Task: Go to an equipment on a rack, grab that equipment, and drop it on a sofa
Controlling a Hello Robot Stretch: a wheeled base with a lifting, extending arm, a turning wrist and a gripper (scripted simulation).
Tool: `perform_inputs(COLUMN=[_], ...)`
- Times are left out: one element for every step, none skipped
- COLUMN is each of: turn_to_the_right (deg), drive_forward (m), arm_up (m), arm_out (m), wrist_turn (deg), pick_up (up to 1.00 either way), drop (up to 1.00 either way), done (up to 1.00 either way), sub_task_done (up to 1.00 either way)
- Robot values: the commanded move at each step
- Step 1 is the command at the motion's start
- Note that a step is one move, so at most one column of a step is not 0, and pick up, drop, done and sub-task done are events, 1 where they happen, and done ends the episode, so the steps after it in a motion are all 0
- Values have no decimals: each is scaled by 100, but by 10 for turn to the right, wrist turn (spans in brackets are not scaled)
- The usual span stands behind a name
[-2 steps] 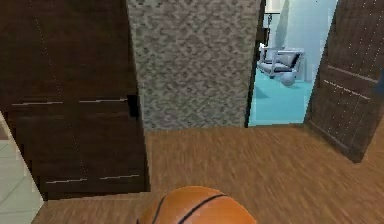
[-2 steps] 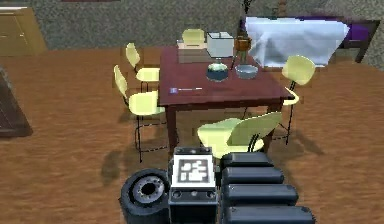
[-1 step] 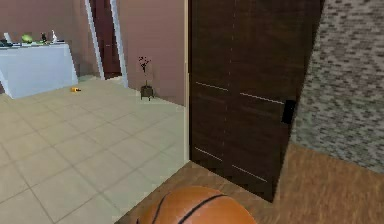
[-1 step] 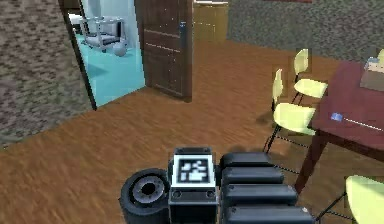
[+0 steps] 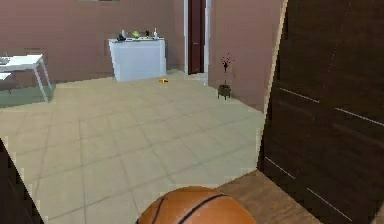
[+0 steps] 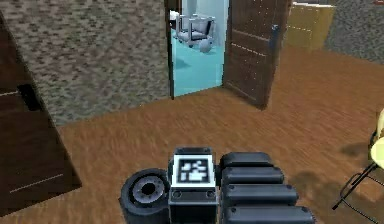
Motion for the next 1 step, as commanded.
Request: perform_inputs(turn_to_the_right=[0], drive_forward=[100], arm_up=[0], arm_out=[0], wrist_turn=[0], pick_up=[0], drop=[0], done=[0], sub_task_done=[0])
